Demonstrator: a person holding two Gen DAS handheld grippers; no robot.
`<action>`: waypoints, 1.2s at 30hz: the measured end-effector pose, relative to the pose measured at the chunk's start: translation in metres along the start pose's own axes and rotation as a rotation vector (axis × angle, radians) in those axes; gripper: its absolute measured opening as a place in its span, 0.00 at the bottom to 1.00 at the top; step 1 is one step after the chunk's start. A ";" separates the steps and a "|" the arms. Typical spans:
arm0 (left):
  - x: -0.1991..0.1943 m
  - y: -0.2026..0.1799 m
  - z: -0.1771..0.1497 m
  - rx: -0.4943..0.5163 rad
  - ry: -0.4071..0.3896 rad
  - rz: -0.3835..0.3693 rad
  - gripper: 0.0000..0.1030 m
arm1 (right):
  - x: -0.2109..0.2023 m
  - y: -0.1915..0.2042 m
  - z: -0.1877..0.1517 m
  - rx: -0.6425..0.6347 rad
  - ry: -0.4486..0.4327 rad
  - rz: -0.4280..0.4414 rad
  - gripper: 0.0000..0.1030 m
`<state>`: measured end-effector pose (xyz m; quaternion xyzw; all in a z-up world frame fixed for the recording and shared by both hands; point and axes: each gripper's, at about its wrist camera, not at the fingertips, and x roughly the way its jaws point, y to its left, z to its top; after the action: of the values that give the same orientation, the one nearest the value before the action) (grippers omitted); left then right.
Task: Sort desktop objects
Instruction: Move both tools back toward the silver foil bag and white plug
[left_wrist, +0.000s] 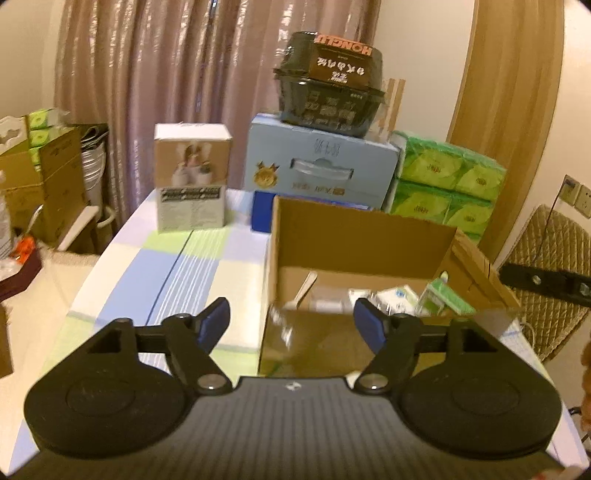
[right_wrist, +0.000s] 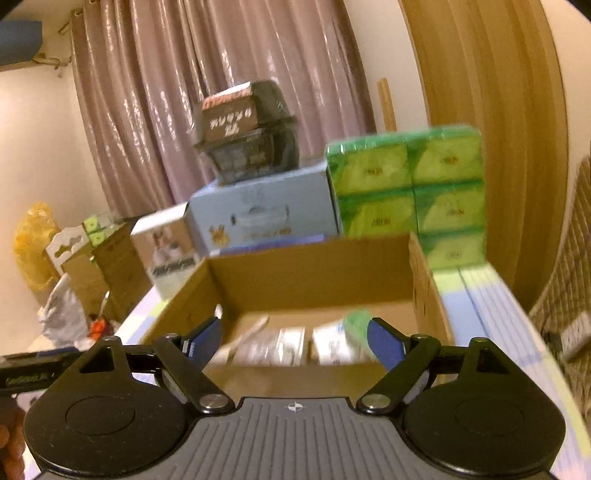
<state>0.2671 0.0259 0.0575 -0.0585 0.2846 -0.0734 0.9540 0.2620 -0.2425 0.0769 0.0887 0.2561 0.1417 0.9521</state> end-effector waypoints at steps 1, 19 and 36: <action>-0.006 0.000 -0.006 0.004 0.005 0.006 0.71 | -0.006 0.001 -0.009 0.006 0.014 0.000 0.82; -0.040 -0.013 -0.097 -0.052 0.151 0.067 0.87 | -0.030 -0.007 -0.098 0.049 0.196 -0.019 0.87; 0.005 -0.017 -0.108 -0.049 0.234 0.009 0.87 | -0.011 -0.014 -0.104 0.054 0.241 -0.048 0.89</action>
<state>0.2096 0.0010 -0.0328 -0.0715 0.3959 -0.0687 0.9129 0.2024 -0.2495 -0.0101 0.0905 0.3744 0.1216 0.9148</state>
